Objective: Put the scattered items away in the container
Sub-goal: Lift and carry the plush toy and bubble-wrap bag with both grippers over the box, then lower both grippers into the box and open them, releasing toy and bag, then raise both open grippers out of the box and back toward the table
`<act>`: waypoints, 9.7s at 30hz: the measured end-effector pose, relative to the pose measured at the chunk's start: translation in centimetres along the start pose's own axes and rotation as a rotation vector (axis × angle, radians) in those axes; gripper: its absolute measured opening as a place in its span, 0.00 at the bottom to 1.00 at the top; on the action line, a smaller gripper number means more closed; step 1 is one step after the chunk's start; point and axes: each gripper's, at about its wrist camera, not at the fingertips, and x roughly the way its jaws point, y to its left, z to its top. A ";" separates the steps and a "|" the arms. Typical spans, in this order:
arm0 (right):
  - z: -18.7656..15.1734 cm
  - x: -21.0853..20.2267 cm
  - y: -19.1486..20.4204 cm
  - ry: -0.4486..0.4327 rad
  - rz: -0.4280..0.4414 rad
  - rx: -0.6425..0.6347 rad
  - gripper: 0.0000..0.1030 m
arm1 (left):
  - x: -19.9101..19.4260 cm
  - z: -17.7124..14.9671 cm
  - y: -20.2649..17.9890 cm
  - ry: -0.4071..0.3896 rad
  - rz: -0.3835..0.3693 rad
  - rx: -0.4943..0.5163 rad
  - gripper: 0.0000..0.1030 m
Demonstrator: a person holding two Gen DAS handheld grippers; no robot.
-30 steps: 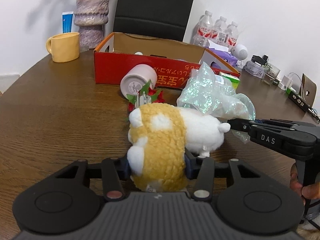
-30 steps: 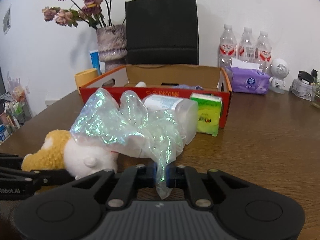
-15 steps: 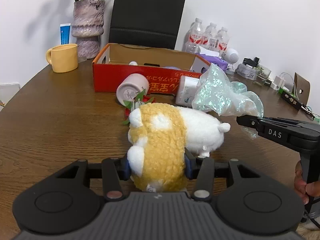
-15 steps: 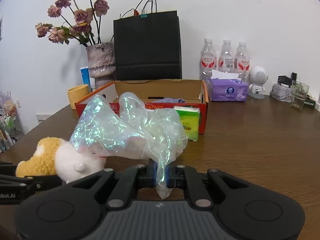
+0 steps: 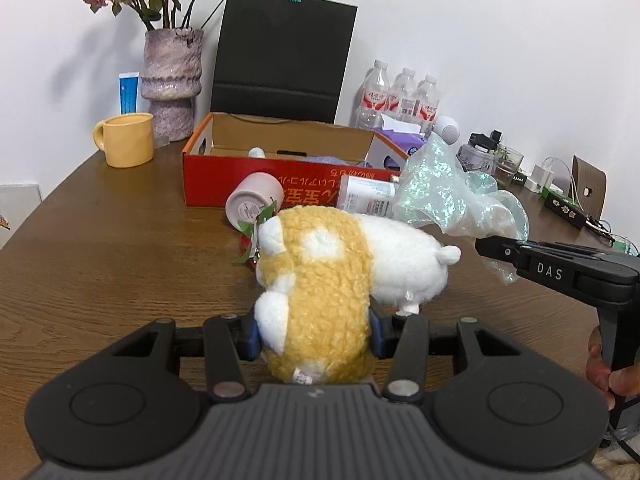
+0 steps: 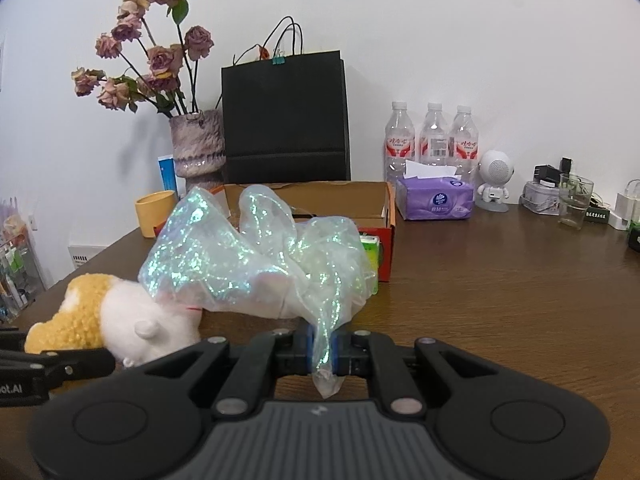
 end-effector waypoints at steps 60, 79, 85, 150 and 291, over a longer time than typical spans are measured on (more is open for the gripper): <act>10.8 -4.3 -1.2 -0.084 -0.032 0.015 0.07 | -5.3 10.7 3.3 -0.153 -0.029 -0.102 0.47; 16.8 -0.2 -1.4 -0.019 -0.006 0.019 0.07 | -1.8 17.3 5.4 -0.120 0.020 -0.120 0.47; 19.5 1.6 -0.8 0.000 -0.001 0.003 0.07 | -0.8 20.6 5.4 -0.117 0.048 -0.117 0.47; 13.3 30.7 -2.1 0.396 -0.020 -0.082 0.16 | 28.7 20.2 7.7 0.254 0.125 -0.079 0.49; 5.8 -6.0 3.2 0.006 -0.017 -0.112 1.00 | -7.0 5.7 -0.4 -0.229 0.185 0.090 1.00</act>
